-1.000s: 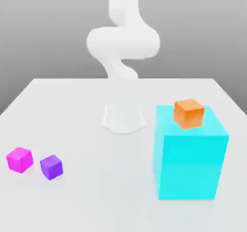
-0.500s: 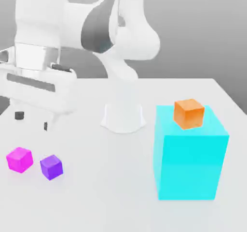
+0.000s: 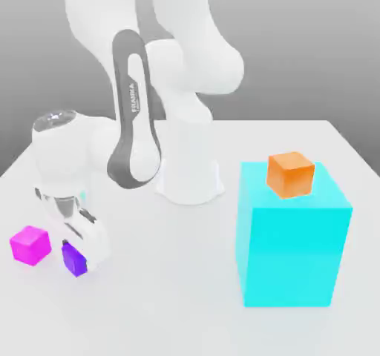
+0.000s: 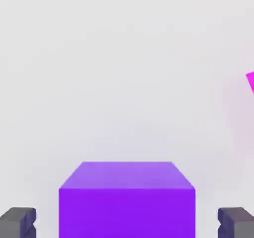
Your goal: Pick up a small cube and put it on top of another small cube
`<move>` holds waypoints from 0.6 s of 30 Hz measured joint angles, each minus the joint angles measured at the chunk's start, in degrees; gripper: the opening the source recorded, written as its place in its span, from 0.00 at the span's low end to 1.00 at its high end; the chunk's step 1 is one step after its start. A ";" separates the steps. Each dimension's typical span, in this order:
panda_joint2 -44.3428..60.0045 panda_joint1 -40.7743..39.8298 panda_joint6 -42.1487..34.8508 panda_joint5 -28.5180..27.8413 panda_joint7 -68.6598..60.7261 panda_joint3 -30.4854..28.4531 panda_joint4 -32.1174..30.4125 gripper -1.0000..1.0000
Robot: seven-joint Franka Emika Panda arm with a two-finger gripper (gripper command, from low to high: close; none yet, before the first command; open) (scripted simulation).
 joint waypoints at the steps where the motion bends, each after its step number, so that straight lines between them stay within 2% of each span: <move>1: 0.00 -0.01 0.00 -0.04 0.04 0.00 0.00 0.00; 5: -0.89 0.18 -0.68 -0.60 0.50 -0.29 -0.20 0.00; 11: -12.61 2.20 -10.09 -9.31 7.07 -4.32 -2.44 0.00; 14: -18.02 6.60 -16.96 -11.58 12.95 -1.86 -0.76 0.00; 18: -24.76 11.20 -26.78 -11.05 19.87 3.01 2.53 0.00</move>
